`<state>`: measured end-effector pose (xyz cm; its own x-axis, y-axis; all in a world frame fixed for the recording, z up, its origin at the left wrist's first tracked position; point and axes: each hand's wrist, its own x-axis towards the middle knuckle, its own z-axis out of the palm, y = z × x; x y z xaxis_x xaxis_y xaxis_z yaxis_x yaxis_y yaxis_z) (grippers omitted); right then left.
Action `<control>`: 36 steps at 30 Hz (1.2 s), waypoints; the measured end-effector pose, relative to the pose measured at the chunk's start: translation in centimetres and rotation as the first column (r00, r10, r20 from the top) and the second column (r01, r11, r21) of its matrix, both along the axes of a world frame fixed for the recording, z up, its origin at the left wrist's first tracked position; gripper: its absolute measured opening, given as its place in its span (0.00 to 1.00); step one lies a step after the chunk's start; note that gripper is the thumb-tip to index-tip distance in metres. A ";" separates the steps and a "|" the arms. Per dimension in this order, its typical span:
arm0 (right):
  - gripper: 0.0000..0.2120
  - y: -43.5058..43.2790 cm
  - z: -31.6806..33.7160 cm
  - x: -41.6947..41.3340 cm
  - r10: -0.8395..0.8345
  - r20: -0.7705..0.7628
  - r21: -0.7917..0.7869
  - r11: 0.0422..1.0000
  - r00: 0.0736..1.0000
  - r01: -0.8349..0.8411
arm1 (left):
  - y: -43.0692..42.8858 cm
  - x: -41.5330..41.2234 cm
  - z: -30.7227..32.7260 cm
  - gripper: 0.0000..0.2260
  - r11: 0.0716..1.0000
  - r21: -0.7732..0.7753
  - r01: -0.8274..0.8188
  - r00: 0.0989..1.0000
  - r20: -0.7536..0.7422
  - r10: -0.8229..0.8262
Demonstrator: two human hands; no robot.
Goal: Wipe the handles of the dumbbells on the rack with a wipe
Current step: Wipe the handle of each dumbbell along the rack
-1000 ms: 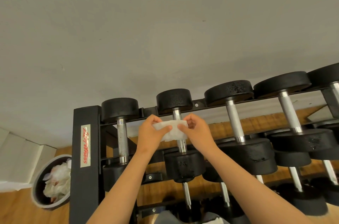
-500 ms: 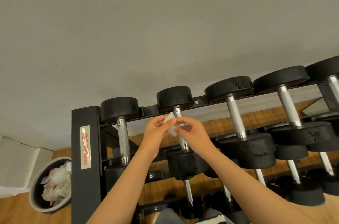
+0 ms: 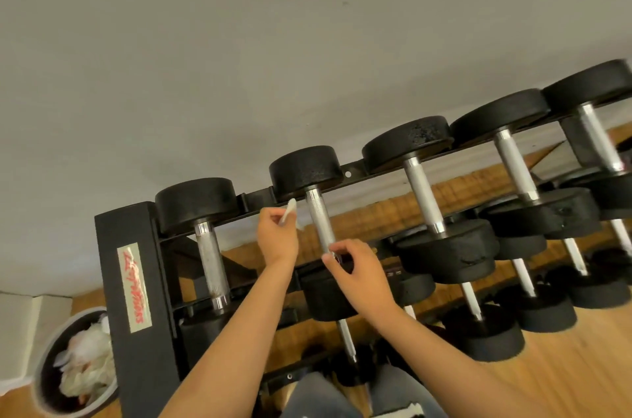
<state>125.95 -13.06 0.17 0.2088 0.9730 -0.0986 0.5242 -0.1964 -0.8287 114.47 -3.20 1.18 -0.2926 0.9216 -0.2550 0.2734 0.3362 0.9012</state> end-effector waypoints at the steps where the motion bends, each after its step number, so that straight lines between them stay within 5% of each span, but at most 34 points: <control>1: 0.09 -0.1 -0.1 -0.1 -0.013 0.034 0.009 1.000 0.999 0.012 | 0.3 0.6 -0.1 0.03 1.000 -0.015 0.007 0.999 0.035 -0.006; 7: 0.12 -0.1 -0.8 -0.6 -0.107 0.188 0.050 0.994 0.976 0.099 | 0.2 2.1 -0.6 0.06 0.999 0.023 0.038 0.983 0.179 -0.042; 18: 0.09 -0.2 -1.2 -0.8 -0.172 0.153 0.032 0.985 0.973 0.169 | 0.8 2.5 -0.6 0.04 0.999 0.019 -0.050 0.966 0.256 0.043; 25: 0.09 -0.3 -1.2 -0.3 -0.139 0.091 0.001 0.990 0.986 0.139 | -0.8 1.1 -1.7 0.05 0.996 0.015 0.087 0.962 0.259 -0.088; 36: 0.08 -0.6 -1.5 0.7 -0.103 0.024 -0.024 0.994 0.994 0.103 | -0.9 0.7 -1.5 0.03 0.996 -0.045 0.081 0.965 0.252 -0.067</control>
<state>126.61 -13.70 -1.32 0.3103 0.9434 -0.1173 0.5184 -0.2713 -0.8110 115.13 -4.13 -0.37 -0.1448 0.9209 -0.3618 0.0681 0.3741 0.9249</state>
